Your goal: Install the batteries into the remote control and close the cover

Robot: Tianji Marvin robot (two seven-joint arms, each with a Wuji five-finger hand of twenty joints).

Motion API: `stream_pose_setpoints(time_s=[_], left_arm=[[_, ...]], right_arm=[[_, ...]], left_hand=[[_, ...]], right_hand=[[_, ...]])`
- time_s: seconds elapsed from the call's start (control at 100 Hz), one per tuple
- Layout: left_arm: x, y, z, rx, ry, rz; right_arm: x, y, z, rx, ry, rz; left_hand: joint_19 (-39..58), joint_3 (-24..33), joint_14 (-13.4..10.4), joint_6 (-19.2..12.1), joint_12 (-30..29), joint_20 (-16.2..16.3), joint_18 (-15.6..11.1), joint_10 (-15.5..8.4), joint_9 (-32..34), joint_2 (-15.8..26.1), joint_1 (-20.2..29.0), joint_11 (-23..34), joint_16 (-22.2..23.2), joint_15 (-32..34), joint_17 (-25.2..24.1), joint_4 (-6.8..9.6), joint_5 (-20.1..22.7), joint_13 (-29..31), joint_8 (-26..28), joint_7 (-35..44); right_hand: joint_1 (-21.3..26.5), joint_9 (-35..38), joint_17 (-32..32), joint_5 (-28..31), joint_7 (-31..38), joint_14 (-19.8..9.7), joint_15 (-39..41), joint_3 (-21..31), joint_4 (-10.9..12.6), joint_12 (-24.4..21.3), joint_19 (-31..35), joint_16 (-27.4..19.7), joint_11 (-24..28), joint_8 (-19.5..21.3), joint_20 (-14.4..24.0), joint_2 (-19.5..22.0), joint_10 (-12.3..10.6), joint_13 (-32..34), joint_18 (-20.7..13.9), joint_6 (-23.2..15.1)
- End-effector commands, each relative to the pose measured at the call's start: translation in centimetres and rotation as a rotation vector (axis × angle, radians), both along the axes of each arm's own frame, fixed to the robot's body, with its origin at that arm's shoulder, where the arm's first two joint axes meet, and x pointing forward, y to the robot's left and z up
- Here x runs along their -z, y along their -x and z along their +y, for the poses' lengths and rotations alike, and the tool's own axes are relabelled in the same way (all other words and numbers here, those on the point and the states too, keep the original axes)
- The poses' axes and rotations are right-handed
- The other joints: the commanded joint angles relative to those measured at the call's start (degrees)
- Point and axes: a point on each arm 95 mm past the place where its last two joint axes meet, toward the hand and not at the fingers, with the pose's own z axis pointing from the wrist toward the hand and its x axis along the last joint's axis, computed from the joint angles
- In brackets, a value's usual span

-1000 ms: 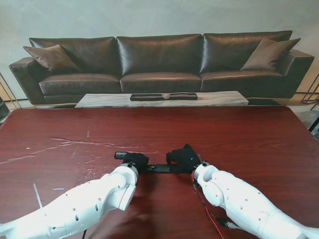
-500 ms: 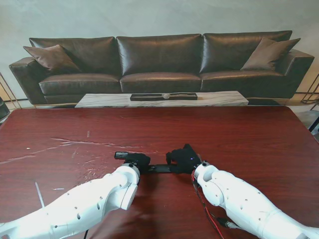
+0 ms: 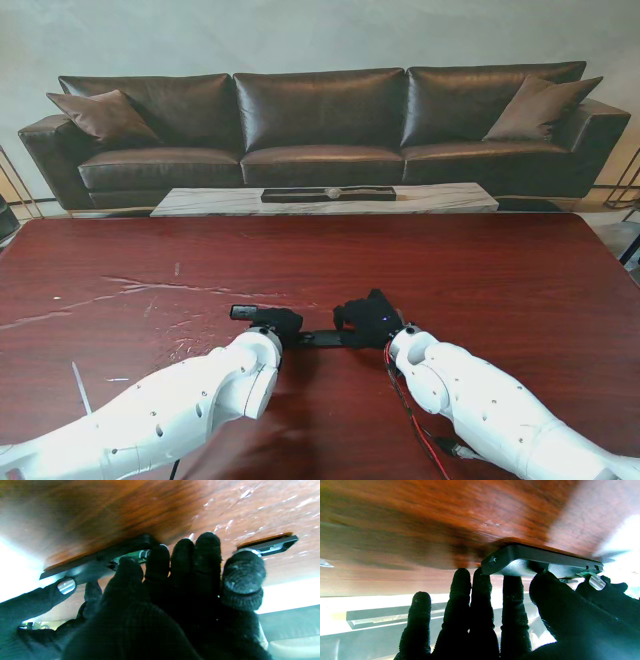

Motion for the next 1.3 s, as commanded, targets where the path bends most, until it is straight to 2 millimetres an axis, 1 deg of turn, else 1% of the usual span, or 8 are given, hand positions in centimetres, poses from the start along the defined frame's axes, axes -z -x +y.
stream_pose_setpoints(time_s=[0.0, 0.4, 0.54, 0.56, 0.58, 0.69, 1.0, 1.29], left_arm=[[0.23, 0.33, -0.71, 0.008, 0.012, 0.016], [0.48, 0.60, -0.99, 0.008, 0.014, 0.050], [0.56, 0.63, -0.97, 0.011, 0.007, 0.059], [0.56, 0.63, -0.97, 0.011, 0.006, 0.059], [0.56, 0.61, -0.97, 0.011, 0.006, 0.058], [0.53, 0.51, -0.97, 0.012, 0.003, 0.058], [0.60, 0.36, -1.02, 0.014, -0.023, 0.068], [0.82, 0.19, -1.05, 0.014, -0.053, 0.087]], right_arm=[[2.10, 1.32, -0.43, -0.001, 0.034, 0.052], [2.11, 1.31, -0.42, 0.000, 0.035, 0.054], [2.12, 1.30, -0.41, -0.002, 0.042, 0.054], [2.13, 1.30, -0.40, -0.003, 0.043, 0.054], [2.13, 1.30, -0.40, -0.003, 0.044, 0.054], [2.14, 1.30, -0.38, -0.004, 0.046, 0.056], [2.14, 1.27, -0.40, -0.004, 0.046, 0.056], [2.14, 1.25, -0.41, -0.004, 0.043, 0.056]], left_hand=[[-0.10, 0.71, -0.62, -2.71, -0.84, -0.72, 0.96, 2.29, 1.20, -0.48, 2.88, -0.28, -0.07, -0.94, 0.49, 1.24, -1.14, 0.37, -1.26, -1.61], [-1.84, 0.83, -0.54, -2.36, -1.71, -1.00, 1.17, 2.59, 0.82, -1.47, 3.57, -1.43, -0.62, -2.62, -0.02, 1.57, -1.43, 0.07, -2.26, -2.31], [-2.57, 0.86, -0.67, -2.46, -1.97, -1.08, 0.97, 2.45, 0.88, -1.73, 3.39, -1.65, -0.78, -3.15, 0.06, 1.66, -1.45, 0.22, -2.54, -2.39], [-2.61, 0.88, -0.69, -2.46, -1.98, -1.08, 0.93, 2.43, 0.90, -1.75, 3.42, -1.65, -0.78, -3.16, 0.11, 1.67, -1.45, 0.24, -2.55, -2.39], [-2.65, 0.87, -0.68, -2.46, -1.99, -1.09, 0.93, 2.45, 0.91, -1.76, 3.40, -1.65, -0.78, -3.16, 0.18, 1.66, -1.45, 0.28, -2.56, -2.39], [-2.84, 0.87, -0.69, -2.54, -2.04, -1.09, 0.93, 2.39, 0.92, -1.84, 3.38, -1.66, -0.76, -3.22, 0.28, 1.65, -1.44, 0.28, -2.63, -2.41], [-3.56, 1.28, -1.26, -2.91, -2.27, -1.13, -0.21, 2.51, 0.46, -2.70, 3.78, -2.01, -0.83, -3.70, 0.50, 2.16, -1.87, 0.10, -3.25, -2.86], [-5.08, 2.00, -1.37, -2.11, -2.67, -1.34, -1.31, 3.33, -1.05, -3.70, 5.87, -3.02, -1.01, -4.79, -0.23, 2.53, -3.60, -1.03, -4.25, -4.11]], right_hand=[[1.85, -0.05, -0.91, 0.93, 1.25, 1.25, -1.45, -1.10, 0.80, -0.06, 0.62, -1.26, -0.21, 0.02, 0.72, 0.84, 0.61, 2.27, 0.05, -1.44], [2.21, 0.03, -0.90, 1.03, 1.28, 1.33, -1.42, -1.34, 0.90, -0.05, 0.62, -1.26, -0.17, 0.06, 0.70, 0.54, 0.56, 2.33, 0.05, -1.51], [3.05, 0.15, -0.74, 1.02, 1.33, 1.34, -1.39, -0.28, 0.91, -0.04, 0.69, -1.28, -0.12, 0.07, 0.72, -1.85, 0.59, 2.64, 0.38, -1.56], [2.48, 0.18, -0.73, 0.96, 1.39, 1.24, -1.51, 1.12, 0.60, -0.03, 0.69, -1.37, -0.09, 0.03, 0.72, -2.77, 0.60, 2.76, 0.49, -1.56], [2.50, 0.19, -0.67, 0.96, 1.40, 1.28, -1.51, 1.34, 0.54, -0.03, 0.72, -1.37, -0.09, 0.02, 0.73, -3.12, 0.59, 2.77, 0.49, -1.53], [2.65, 0.33, -0.52, 0.94, 1.45, 1.33, -1.36, 1.82, 0.40, -0.01, 0.78, -1.31, -0.02, 0.01, 0.75, -3.99, 0.56, 3.03, 0.54, -1.56], [2.41, 0.29, -0.43, 1.01, 1.56, 1.26, -1.32, 2.38, 0.22, -0.01, 0.81, -1.27, -0.01, -0.05, 0.76, -4.04, 0.59, 2.99, 0.52, -1.58], [2.15, 0.27, -0.48, 0.97, 1.56, 1.29, -1.35, 2.25, 0.19, -0.03, 0.78, -1.27, -0.04, -0.08, 0.76, -3.52, 0.63, 2.89, 0.52, -1.58]])
